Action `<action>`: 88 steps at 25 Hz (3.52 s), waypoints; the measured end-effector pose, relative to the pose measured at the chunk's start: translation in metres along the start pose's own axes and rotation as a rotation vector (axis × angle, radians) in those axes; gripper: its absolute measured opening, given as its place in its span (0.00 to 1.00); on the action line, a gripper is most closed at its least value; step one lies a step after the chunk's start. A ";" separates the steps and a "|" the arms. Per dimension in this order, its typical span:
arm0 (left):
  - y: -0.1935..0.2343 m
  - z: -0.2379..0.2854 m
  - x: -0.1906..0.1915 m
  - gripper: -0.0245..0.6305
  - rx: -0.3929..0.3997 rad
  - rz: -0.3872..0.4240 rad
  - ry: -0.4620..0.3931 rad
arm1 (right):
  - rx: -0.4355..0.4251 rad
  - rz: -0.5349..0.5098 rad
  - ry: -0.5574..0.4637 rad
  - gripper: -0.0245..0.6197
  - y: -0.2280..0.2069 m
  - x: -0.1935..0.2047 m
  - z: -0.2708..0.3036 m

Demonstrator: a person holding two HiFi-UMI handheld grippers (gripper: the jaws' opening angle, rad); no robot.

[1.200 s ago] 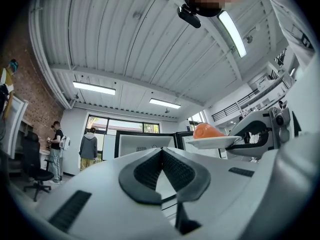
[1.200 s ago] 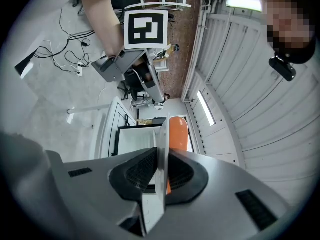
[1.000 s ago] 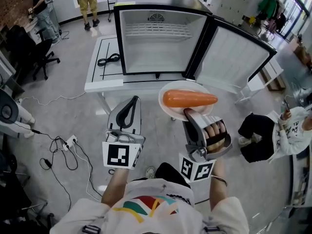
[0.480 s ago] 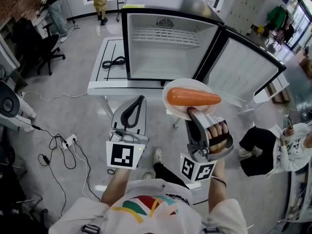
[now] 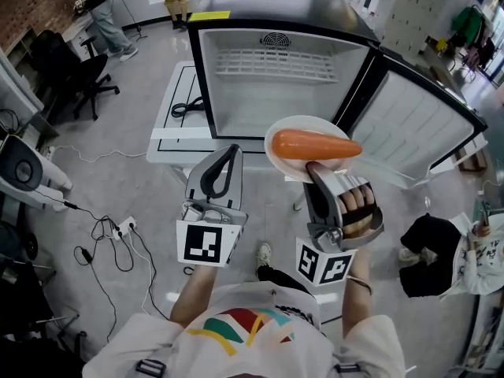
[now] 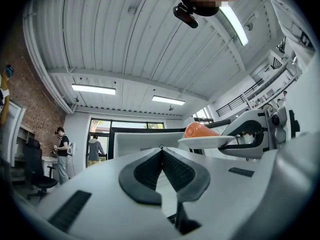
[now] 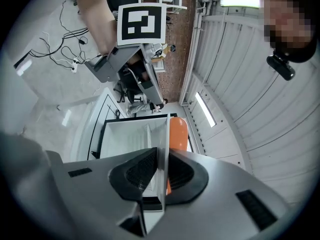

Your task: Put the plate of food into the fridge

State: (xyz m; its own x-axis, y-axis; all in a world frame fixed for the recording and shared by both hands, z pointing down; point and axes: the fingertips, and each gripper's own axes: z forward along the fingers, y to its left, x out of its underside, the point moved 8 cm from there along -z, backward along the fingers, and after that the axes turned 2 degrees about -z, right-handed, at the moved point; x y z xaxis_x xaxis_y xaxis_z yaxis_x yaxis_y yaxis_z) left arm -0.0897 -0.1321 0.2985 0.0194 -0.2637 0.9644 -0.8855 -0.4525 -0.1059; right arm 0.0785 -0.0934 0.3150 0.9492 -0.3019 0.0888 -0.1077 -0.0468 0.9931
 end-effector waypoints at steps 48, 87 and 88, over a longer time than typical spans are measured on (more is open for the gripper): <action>0.082 0.212 0.056 0.05 0.004 -0.009 0.018 | -0.070 -0.013 -0.069 0.11 0.003 0.088 0.214; 0.103 0.241 0.077 0.05 -0.018 -0.018 0.064 | -0.225 -0.013 -0.066 0.11 0.014 0.099 0.286; 0.102 0.241 0.078 0.05 -0.018 -0.020 0.063 | -0.241 -0.014 -0.062 0.11 0.013 0.100 0.288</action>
State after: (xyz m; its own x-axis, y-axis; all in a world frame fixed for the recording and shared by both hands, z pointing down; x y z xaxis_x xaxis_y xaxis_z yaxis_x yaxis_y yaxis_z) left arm -0.0662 -0.4043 0.3042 0.0084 -0.2001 0.9797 -0.8934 -0.4416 -0.0826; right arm 0.0873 -0.3983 0.3144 0.9293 -0.3612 0.0772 -0.0137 0.1750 0.9845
